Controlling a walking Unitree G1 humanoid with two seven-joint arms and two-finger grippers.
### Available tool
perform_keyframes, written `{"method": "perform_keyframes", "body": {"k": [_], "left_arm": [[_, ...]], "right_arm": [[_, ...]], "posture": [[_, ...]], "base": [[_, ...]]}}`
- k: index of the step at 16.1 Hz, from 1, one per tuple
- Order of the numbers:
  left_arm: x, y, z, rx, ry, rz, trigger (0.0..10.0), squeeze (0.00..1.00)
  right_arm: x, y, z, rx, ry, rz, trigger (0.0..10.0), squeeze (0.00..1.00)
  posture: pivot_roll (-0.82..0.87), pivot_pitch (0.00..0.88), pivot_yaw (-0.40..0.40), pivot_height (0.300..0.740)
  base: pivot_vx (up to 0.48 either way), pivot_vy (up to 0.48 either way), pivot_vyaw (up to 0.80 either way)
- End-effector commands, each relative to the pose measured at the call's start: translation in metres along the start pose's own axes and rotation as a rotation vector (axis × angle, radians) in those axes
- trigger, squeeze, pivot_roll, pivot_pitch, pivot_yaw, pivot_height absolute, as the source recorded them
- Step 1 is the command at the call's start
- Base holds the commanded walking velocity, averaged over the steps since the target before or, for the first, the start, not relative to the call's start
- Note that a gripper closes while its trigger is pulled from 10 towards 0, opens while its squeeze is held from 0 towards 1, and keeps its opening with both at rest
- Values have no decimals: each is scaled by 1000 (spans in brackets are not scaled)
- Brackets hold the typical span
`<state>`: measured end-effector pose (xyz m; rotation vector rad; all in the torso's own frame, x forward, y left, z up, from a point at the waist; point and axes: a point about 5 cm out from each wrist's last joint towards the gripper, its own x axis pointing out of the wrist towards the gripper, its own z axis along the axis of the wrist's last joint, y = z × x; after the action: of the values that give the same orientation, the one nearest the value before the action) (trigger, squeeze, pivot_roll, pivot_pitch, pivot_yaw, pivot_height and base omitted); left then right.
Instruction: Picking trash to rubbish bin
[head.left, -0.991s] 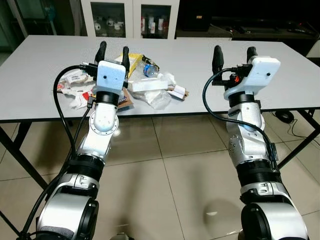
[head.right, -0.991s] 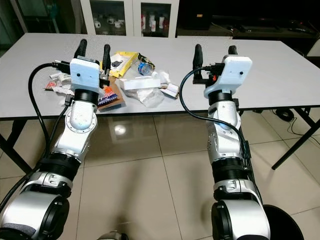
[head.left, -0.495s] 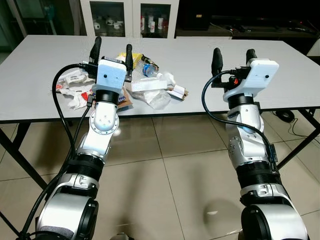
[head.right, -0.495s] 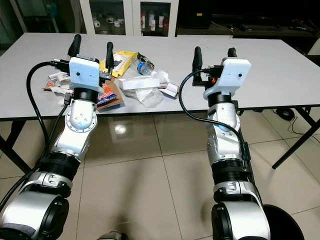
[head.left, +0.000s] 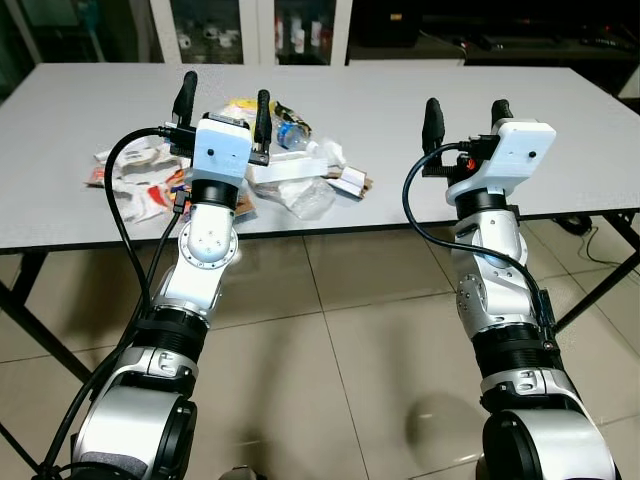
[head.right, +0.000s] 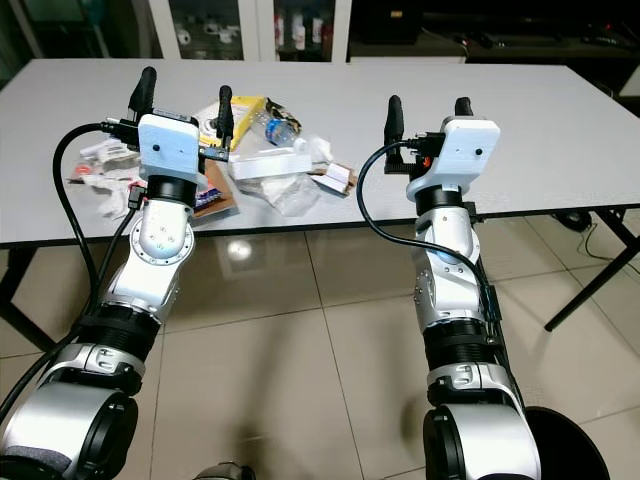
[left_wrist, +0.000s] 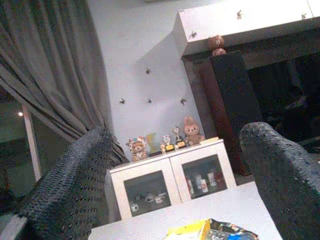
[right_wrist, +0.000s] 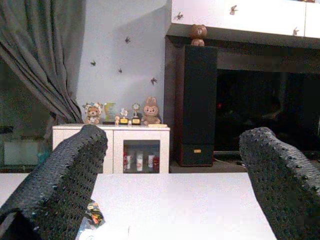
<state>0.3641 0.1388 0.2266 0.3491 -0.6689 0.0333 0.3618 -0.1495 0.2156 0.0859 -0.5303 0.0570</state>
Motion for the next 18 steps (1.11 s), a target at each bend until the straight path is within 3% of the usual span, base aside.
{"method": "perform_keyframes", "body": {"k": [1, 6, 8, 9, 18], "left_arm": [[2, 0, 5, -2, -26, -10, 10000, 1000], [1, -1, 1, -4, -4, -34, 10000, 1000], [-2, -6, -12, 3, 94, -77, 10000, 1000], [-4, -7, -19, -3, 145, -95, 10000, 1000], [-4, -7, -19, -3, 145, -95, 10000, 1000]], "right_arm": [[0, -1, 2, 0, -8, -3, 10000, 1000], [0, -1, 0, -4, 6, -3, 10000, 1000], [-1, -3, -10, -21, 77, -26, 10000, 1000], [-2, -5, -16, -27, 125, -36, 10000, 39], [-2, -5, -16, -27, 125, -36, 10000, 39]], "posture": [[29, 0, -44, 740], [31, 0, -44, 740], [33, 0, -42, 740], [33, 0, -41, 740], [33, 0, -41, 740]], "base": [[0, 0, 0], [0, 0, 0], [0, 0, 0], [0, 0, 0], [0, 0, 0]]}}
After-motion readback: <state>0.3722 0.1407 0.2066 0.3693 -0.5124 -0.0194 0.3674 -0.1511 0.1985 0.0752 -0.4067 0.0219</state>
